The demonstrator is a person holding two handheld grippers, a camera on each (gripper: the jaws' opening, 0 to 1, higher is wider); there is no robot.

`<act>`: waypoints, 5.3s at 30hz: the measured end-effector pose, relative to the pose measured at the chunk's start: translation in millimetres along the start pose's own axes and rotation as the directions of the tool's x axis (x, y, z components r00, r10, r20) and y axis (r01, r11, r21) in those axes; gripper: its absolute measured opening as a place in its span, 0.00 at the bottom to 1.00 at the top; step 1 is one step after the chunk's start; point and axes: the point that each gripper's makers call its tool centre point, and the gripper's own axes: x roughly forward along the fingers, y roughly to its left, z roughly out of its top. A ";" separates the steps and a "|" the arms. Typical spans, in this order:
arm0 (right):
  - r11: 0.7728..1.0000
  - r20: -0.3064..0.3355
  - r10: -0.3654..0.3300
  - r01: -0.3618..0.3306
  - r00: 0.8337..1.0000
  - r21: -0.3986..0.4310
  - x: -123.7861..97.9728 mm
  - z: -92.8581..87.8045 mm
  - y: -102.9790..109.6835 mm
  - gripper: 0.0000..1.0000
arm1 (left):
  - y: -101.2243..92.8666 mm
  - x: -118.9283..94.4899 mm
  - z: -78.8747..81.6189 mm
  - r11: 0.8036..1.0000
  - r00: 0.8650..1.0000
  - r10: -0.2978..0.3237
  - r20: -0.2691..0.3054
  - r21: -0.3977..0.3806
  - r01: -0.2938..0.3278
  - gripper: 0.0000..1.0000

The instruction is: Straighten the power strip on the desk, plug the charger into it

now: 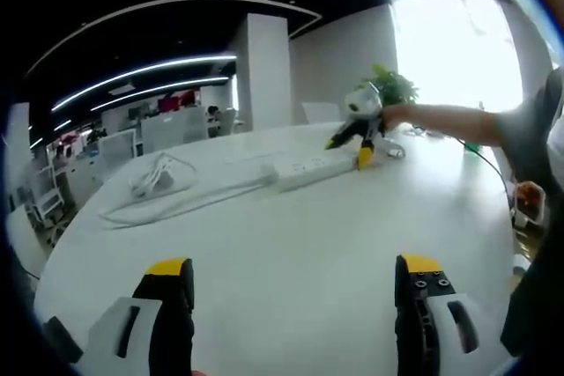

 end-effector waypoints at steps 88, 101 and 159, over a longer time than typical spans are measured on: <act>0.948 0.125 -0.279 0.252 0.952 0.192 -47.5 15.6 -24.2 1.00 | -13.8 -8.0 9.9 1.000 1.000 -0.019 0.019 0.024 0.019 0.98; 0.848 0.173 -0.499 0.437 0.849 0.299 -99.2 0.3 -23.6 1.00 | -23.3 -15.3 13.6 0.999 0.999 -0.030 0.028 0.041 0.029 0.98; 0.238 0.071 -0.958 0.635 0.277 0.735 -256.6 -106.2 134.6 0.99 | -38.7 -30.8 12.9 0.994 0.997 -0.079 0.027 0.078 0.076 0.98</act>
